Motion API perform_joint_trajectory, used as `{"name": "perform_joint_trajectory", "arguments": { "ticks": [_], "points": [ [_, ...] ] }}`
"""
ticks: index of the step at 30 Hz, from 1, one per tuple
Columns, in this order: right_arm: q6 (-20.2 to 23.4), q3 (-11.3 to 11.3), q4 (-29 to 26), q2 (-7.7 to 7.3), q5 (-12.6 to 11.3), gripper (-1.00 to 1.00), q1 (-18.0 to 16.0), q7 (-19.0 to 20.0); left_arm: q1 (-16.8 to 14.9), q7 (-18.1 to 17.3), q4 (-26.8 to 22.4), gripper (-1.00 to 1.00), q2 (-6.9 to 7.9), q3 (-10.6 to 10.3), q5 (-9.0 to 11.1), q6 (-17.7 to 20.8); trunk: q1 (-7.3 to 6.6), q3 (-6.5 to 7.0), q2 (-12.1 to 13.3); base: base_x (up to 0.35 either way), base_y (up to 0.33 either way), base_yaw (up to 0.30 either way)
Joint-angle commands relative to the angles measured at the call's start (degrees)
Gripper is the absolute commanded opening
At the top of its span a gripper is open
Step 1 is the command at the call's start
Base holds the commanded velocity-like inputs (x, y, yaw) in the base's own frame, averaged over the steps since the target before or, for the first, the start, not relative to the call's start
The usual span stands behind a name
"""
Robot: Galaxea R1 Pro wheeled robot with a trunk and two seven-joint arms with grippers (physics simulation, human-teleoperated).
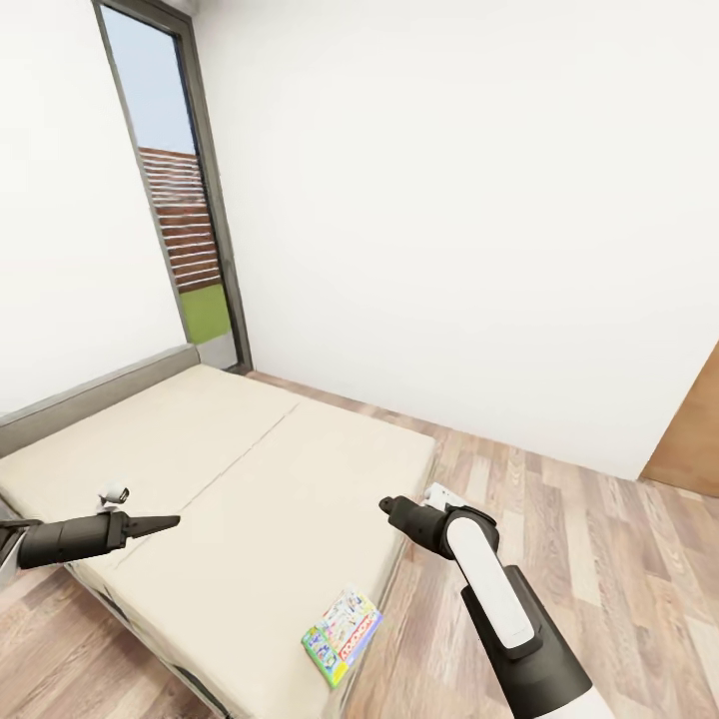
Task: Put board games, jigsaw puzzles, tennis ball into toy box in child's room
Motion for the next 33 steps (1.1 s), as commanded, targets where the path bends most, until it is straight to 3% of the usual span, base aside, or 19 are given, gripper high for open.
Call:
{"name": "perform_joint_trajectory", "arguments": {
  "ticks": [1, 19, 33],
  "points": [
    [0.1, 0.0, -0.1, 0.00, -0.4, 1.00, -0.1, -0.5, -0.1, -0.2, 0.0, 1.00, 0.01, 0.0, 0.0, 0.6, 0.04, -0.14, -0.1, 0.000, -0.084, 0.250],
    [0.1, -0.1, -0.1, -0.04, -0.5, 1.00, -0.1, -0.5, -0.1, -0.6, 0.0, 1.00, 0.09, 0.1, 0.4, 1.0, 0.04, 0.37, -0.1, 0.000, -0.012, 0.093],
    [0.1, 0.0, -0.1, -0.01, -0.5, 1.00, -0.1, -0.5, -0.1, -0.5, 0.0, 1.00, 0.10, 0.2, 0.2, 1.4, 0.04, 0.42, -0.1, 0.000, 0.000, 0.010]
  ]
}}
